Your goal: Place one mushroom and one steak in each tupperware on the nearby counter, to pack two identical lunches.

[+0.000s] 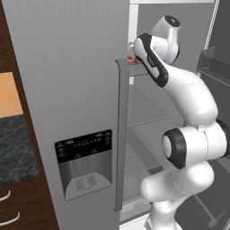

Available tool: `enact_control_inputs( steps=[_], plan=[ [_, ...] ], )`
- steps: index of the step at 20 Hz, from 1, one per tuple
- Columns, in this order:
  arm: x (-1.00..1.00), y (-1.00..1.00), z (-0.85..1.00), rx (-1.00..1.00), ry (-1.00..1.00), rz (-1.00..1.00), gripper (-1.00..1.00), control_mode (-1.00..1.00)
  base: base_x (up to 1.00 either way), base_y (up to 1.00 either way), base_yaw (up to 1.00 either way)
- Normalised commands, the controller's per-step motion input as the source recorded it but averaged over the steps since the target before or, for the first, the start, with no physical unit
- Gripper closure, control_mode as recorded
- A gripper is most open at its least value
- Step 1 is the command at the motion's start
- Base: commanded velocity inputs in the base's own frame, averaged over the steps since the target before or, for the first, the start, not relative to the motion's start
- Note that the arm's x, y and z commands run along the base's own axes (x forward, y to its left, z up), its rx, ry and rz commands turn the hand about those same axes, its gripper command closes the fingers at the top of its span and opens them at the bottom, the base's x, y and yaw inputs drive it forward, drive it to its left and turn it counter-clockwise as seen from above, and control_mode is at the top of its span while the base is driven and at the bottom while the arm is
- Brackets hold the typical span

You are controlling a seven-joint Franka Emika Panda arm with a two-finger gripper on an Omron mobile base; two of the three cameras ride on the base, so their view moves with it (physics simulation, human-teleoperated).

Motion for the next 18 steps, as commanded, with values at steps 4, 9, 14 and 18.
enact_control_inputs(
  steps=[4, 9, 14, 18],
  plan=[
    [-1.0, -0.35, 0.15, 0.06, -0.15, 0.0, 1.0, -1.0, 0.0, 0.0, 0.0],
    [-1.0, -0.25, 0.36, 0.01, -0.11, 0.0, 1.0, -1.0, 0.0, 0.0, 0.0],
    [-1.0, -0.08, 0.33, -0.06, 0.07, 0.0, 1.0, -1.0, 0.0, 0.0, 0.0],
    [-1.0, -0.02, 0.02, -0.17, 0.38, 0.02, 1.0, -1.0, 0.0, 0.0, 0.0]
  ],
)
